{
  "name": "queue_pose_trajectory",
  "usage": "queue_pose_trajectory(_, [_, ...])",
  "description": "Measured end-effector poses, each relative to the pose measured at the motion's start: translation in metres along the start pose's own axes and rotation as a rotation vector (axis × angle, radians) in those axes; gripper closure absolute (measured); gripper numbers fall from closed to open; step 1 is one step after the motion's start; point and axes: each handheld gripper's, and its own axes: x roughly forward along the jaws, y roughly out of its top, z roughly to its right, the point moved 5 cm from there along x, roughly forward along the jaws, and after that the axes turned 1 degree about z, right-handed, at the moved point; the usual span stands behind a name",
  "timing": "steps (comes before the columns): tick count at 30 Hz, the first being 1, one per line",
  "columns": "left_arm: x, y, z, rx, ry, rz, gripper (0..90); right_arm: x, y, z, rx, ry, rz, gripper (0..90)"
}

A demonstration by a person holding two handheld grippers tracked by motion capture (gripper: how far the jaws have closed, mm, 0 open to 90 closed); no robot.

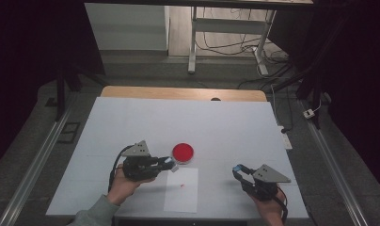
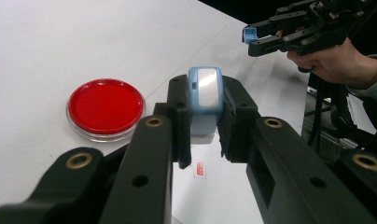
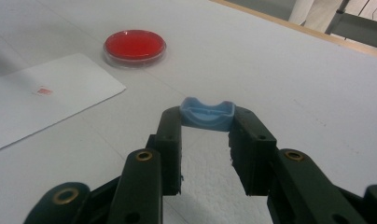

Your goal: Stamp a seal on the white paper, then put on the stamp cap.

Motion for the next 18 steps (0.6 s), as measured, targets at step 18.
queue_pose_trajectory(18, [0.0008, 0.0001, 0.0001, 0.0, 0.002, 0.0, 75.7, 0.0029, 0.0027, -0.0042, -0.007, 0.014, 0.006, 64.8])
